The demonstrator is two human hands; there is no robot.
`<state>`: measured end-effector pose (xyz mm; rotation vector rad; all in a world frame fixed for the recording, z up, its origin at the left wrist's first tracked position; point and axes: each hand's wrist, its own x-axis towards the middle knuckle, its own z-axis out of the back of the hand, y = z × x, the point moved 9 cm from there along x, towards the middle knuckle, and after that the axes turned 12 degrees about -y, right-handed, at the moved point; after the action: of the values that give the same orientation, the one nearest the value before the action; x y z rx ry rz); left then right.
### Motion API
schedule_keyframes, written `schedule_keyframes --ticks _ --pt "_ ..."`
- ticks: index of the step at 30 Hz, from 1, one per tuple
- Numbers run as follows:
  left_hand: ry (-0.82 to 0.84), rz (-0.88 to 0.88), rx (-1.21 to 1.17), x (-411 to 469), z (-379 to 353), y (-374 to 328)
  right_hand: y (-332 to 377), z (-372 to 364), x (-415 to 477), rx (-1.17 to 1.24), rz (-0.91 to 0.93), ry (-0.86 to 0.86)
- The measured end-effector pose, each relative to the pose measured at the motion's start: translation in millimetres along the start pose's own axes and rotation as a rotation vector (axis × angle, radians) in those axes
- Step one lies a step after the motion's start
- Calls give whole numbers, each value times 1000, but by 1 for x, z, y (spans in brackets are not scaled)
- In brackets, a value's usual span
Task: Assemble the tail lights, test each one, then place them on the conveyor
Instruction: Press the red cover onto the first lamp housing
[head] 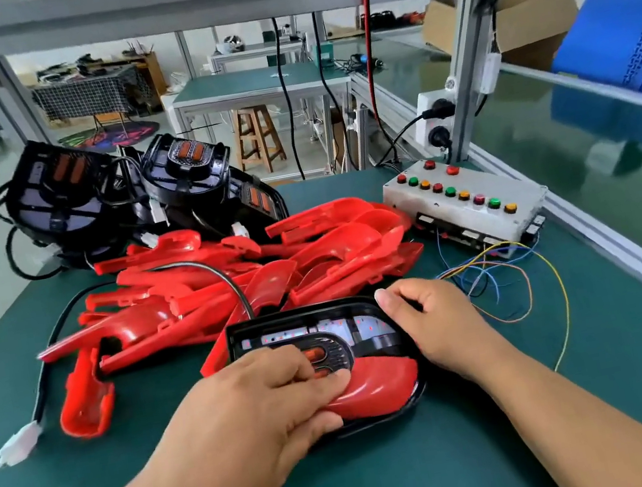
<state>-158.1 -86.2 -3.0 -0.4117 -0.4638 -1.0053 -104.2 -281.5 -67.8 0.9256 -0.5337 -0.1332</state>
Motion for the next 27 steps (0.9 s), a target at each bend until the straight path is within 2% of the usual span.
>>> schedule_keyframes --ticks 8,16,27 --pt "-110 -6 132 -4 -3 -14 -1 0 -1 23 6 -15" --pt "-200 9 92 -7 -4 -13 2 1 0 -12 31 -20" --pt "-283 -2 167 -9 -12 -21 2 3 -1 -28 20 -20"
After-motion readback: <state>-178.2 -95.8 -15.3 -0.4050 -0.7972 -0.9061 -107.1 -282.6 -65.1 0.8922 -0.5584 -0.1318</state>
